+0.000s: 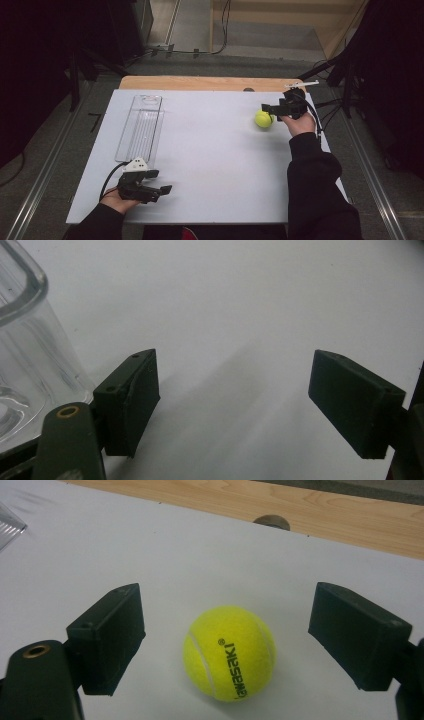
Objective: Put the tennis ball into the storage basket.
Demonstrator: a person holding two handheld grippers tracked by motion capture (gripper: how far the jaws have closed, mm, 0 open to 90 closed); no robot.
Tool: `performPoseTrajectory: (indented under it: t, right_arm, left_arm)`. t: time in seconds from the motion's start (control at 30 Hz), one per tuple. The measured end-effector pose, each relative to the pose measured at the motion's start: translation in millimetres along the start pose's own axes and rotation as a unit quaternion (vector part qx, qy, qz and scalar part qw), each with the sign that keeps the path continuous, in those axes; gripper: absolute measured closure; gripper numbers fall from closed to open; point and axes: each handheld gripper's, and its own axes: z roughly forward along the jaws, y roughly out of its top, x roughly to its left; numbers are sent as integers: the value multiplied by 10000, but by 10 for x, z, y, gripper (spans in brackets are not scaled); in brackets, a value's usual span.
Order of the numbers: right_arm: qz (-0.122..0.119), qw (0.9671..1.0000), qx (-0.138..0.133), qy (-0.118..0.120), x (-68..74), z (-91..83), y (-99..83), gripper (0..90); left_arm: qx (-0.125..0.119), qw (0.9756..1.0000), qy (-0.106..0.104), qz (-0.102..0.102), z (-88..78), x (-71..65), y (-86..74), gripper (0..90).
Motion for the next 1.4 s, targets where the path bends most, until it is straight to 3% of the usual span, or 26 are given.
performPoseTrajectory:
  t: [0.53,0.77,1.03,1.4]
  right_arm:
    - [-74,10000,14,7,51,171,41,128]
    - [-103,9998,146,-50,67,226,21,128]
    - [-18,9999,115,26,50,262,-12,128]
    - [-46,10000,42,-67,76,297,-74,129]
  left_arm:
    - [8,10000,11,-10,-1,2,-2,212]
    - [3,10000,-2,0,1,3,-1,212]
    - [-8,10000,-4,-3,-1,1,-2,212]
    - [-14,10000,-11,33,1,1,9,212]
